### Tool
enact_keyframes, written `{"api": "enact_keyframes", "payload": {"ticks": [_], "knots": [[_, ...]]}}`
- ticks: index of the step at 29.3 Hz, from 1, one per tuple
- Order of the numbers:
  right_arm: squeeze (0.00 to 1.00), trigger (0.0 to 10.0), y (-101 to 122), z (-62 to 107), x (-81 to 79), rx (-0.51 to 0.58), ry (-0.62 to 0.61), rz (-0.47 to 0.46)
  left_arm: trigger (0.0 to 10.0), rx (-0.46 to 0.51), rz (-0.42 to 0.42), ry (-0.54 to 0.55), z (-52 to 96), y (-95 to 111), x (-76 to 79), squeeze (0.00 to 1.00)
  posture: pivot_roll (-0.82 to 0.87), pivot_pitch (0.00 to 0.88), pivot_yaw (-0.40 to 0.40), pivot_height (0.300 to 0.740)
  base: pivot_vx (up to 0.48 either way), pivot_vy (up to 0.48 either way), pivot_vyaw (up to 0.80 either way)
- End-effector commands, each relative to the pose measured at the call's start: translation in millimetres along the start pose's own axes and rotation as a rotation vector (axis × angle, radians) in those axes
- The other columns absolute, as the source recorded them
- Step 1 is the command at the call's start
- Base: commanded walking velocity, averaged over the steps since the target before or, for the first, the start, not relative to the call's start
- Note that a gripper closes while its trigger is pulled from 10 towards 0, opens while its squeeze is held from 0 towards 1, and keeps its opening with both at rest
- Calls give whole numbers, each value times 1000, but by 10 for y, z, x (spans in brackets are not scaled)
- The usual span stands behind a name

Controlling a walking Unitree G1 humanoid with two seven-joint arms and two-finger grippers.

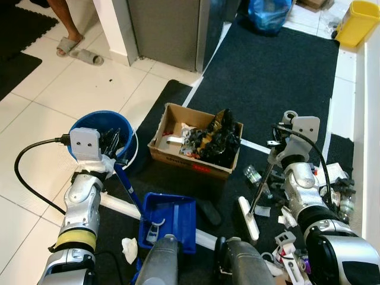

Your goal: Sweep floor

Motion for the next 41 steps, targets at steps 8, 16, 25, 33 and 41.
{"api": "enact_keyframes", "payload": {"ticks": [8,16,25,33,41], "knots": [[0,10000,5,35,-1,24,0,9,10000,64,-119,112,41,239,-262,0,178,231,-59,740,0,0,0],[0,10000,-15,60,-8,21,6,8,10000,147,-161,228,45,473,-435,0,174,240,-63,740,0,0,0],[0,10000,-4,61,-9,27,7,6,10000,195,-107,219,1,508,-373,0,162,247,-71,740,0,0,0],[0,10000,10,72,1,38,10,12,10000,242,-81,177,-150,579,-198,0,137,261,-82,740,0,0,0],[0,10000,45,86,36,57,8,20,10000,238,-38,113,-263,548,-40,0,86,311,-88,740,0,0,0]]}}
Point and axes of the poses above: a point about 5 cm out from each wrist's last joint towards the gripper, its own z axis pointing back from the gripper into the wrist, its own y axis along the axis of the wrist's last joint, x = y × z, the point moved 1 cm from there along -z, pointing out of the wrist towards the gripper, and after that the axes turned 8 degrees about z, right-handed, at the moved point
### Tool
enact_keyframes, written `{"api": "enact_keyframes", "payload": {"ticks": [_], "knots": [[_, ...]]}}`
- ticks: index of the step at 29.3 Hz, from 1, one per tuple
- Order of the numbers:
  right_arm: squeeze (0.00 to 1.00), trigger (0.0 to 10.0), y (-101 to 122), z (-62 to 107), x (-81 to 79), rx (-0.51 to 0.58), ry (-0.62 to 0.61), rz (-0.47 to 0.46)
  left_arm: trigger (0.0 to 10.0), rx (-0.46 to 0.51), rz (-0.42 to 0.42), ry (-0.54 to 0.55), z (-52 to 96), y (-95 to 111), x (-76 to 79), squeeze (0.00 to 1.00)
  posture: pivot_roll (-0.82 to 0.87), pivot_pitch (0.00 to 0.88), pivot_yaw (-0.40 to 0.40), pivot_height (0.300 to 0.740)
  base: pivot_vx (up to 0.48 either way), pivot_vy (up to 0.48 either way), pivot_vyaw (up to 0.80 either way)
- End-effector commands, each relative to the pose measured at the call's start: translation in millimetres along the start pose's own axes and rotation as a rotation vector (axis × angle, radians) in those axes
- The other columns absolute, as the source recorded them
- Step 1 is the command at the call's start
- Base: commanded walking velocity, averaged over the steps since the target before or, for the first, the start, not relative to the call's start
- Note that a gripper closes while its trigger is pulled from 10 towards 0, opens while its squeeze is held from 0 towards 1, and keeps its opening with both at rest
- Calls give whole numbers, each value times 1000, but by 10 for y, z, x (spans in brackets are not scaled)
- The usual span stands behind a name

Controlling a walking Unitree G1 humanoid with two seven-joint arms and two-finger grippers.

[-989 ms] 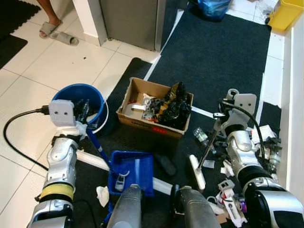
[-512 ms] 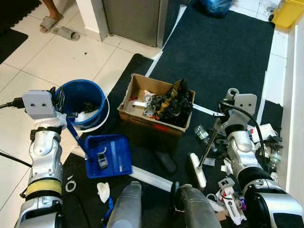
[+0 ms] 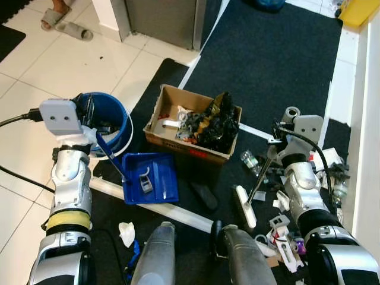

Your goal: Sweep floor

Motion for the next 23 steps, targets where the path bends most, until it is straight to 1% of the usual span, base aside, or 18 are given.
{"api": "enact_keyframes", "payload": {"ticks": [1,2,3,4,5,7,10,13,16,18,19,20,21,22,23], "knots": [[0,10000,-117,88,47,-50,-8,8,10000,-2,28,-26,17,-57,91,0,86,311,-88,740,0,0,0],[0,10000,-115,89,46,-49,-7,8,10000,-6,33,-36,14,-69,116,0,86,311,-88,740,0,0,0],[0,10000,-104,97,37,-43,-6,8,10000,-17,45,-55,17,-101,177,0,74,328,-88,740,0,0,0],[0,10000,-104,97,37,-43,-6,8,10000,-17,45,-55,17,-101,177,0,74,328,-88,740,0,0,0],[0,10000,-92,102,30,-37,-4,8,10000,-21,52,-74,24,-120,229,0,61,340,-90,740,0,0,0],[0,10000,-86,103,27,-34,-4,8,10000,-22,52,-81,27,-124,246,0,61,340,-90,740,0,0,0],[0,10000,-56,114,-12,-22,0,-7,10000,-24,67,-97,41,-155,303,0,37,368,-100,740,0,0,0],[0,10000,-31,122,-75,-16,9,-33,10000,-22,68,-106,20,-161,339,0,27,375,-106,740,0,0,0],[0,10000,-10,123,-105,-12,14,-46,10000,-18,65,-109,6,-153,350,0,20,384,-113,740,0,0,0],[0,10000,53,113,-210,5,42,-64,10000,-20,62,-110,1,-160,354,0,5,398,-117,740,0,0,0],[0,10000,53,113,-210,5,42,-64,10000,-20,62,-110,1,-160,354,0,5,398,-117,740,0,0,0],[0,10000,96,112,-296,15,65,-79,10000,-21,60,-112,7,-167,358,0,3,401,-118,740,0,0,0],[0,10000,107,113,-324,17,72,-85,10000,-21,59,-113,11,-169,360,0,3,401,-118,740,0,0,0],[0,10000,127,115,-391,20,83,-107,10000,-22,57,-112,21,-176,361,0,2,402,-117,740,0,0,0],[0,10000,127,115,-391,20,83,-107,10000,-22,57,-112,21,-176,361,0,2,402,-117,740,0,0,0]]}}
Point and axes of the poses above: a point about 5 cm out from each wrist's last joint towards the gripper, its own z axis pointing back from the gripper into the wrist, its own y axis along the axis of the wrist's last joint, x = y × z, the point moved 1 cm from there along -z, pointing out of the wrist towards the gripper, and after that the axes turned 8 degrees about z, right-handed, at the moved point
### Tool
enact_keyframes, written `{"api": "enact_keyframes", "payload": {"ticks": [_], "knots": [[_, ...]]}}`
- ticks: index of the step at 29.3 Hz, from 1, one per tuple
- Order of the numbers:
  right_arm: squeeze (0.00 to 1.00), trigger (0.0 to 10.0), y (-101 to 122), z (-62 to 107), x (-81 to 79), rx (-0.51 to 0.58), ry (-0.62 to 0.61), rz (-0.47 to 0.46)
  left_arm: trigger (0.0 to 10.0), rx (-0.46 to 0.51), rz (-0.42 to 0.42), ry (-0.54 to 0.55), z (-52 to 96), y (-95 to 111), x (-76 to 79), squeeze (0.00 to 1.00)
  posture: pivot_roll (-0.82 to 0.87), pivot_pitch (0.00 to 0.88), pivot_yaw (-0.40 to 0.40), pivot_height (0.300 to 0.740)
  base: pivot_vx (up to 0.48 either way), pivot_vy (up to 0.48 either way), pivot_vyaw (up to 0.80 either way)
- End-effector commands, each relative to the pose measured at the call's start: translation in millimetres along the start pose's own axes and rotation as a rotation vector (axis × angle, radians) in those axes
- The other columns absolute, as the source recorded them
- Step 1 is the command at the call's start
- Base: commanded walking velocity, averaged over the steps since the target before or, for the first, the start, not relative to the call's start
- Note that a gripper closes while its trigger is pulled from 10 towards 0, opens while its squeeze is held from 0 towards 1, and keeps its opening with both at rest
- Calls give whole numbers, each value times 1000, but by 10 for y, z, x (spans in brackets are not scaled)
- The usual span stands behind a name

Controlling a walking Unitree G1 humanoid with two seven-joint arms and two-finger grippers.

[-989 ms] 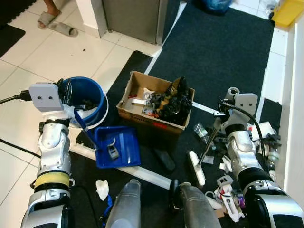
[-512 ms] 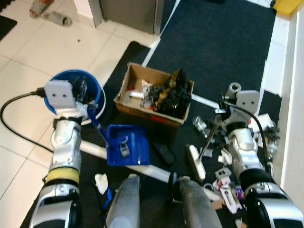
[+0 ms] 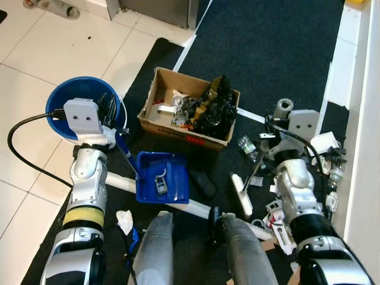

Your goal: Sweep floor

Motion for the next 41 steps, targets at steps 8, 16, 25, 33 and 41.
{"api": "enact_keyframes", "payload": {"ticks": [8,16,25,33,41], "knots": [[0,10000,123,94,-385,-22,-3,-356,10000,-17,20,-10,76,-105,89,0,-18,422,-126,740,0,0,0],[0,10000,145,263,-460,-28,-53,-580,10000,-17,28,-16,101,-133,131,0,-36,439,-123,740,0,0,0],[0,10000,175,323,-441,-36,-107,-766,10000,-18,30,-26,92,-136,159,0,-39,448,-115,740,0,0,0],[0,10000,193,357,-414,-49,-137,-900,10000,-13,28,-31,82,-127,163,0,-40,445,-112,740,0,0,0],[0,10000,255,254,-225,-19,-100,-787,10000,-10,45,-34,81,-150,186,0,-42,412,-109,740,0,0,0]]}}
Point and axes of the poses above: a point about 5 cm out from each wrist's last joint towards the gripper, its own z axis pointing back from the gripper into the wrist, its own y axis along the axis of the wrist's last joint, x = y × z, the point moved 1 cm from there along -z, pointing out of the wrist towards the gripper, and after that the axes turned 8 degrees about z, right-handed, at the moved point
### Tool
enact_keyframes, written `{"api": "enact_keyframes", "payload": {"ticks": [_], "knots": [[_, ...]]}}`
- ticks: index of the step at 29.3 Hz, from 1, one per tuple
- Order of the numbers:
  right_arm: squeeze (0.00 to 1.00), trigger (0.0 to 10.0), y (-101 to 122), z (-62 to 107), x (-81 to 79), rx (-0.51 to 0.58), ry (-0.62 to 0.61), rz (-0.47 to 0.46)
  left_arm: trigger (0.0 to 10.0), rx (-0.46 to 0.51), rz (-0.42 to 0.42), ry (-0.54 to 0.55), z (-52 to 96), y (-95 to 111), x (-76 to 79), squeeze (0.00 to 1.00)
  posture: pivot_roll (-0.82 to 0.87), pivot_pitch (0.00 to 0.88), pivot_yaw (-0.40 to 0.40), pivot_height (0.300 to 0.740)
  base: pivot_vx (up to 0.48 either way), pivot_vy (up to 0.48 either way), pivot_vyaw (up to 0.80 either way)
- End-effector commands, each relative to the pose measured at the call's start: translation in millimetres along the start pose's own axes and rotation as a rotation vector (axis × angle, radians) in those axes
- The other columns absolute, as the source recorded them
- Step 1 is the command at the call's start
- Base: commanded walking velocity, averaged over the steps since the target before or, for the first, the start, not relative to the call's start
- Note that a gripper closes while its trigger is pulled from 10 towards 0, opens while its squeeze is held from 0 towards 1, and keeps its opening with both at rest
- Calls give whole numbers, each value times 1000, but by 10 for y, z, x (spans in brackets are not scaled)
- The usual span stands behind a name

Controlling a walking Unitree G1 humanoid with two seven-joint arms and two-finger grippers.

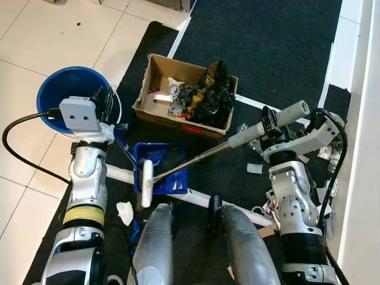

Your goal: Sweep floor

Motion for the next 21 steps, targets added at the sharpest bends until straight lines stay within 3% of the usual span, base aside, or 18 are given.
{"api": "enact_keyframes", "payload": {"ticks": [1,5,7,10,12,15,21], "knots": [[0,10000,-111,97,9,-13,-35,-52,10000,-86,60,-12,130,-232,107,0,-44,407,-110,740,0,0,0],[0,10000,20,32,54,9,-23,-6,10000,-74,80,-9,141,-221,88,0,-45,402,-113,740,0,0,0],[0,10000,293,-109,155,60,10,114,10000,-75,112,13,165,-258,71,0,-43,363,-126,740,0,0,0],[0,10000,472,-188,210,101,14,152,10000,-79,120,17,186,-282,82,0,-39,351,-130,740,0,0,0],[0,10000,621,-256,267,140,0,149,10000,-87,121,20,207,-313,93,0,-32,330,-130,740,0,0,0],[0,10000,831,-347,415,205,-64,45,10000,-104,130,22,250,-370,121,0,-26,306,-128,740,0,0,0],[0,10000,933,-384,541,232,-92,87,10000,-123,143,17,277,-430,166,0,-11,281,-119,740,0,0,0]]}}
Point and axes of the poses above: a point about 5 cm out from each wrist's last joint towards the gripper, its own z axis pointing back from the gripper into the wrist, its own y axis along the axis of the wrist's last joint, x = y × z, the point moved 1 cm from there along -z, pointing out of the wrist towards the gripper, and after that the axes turned 8 degrees about z, right-handed, at the moved point
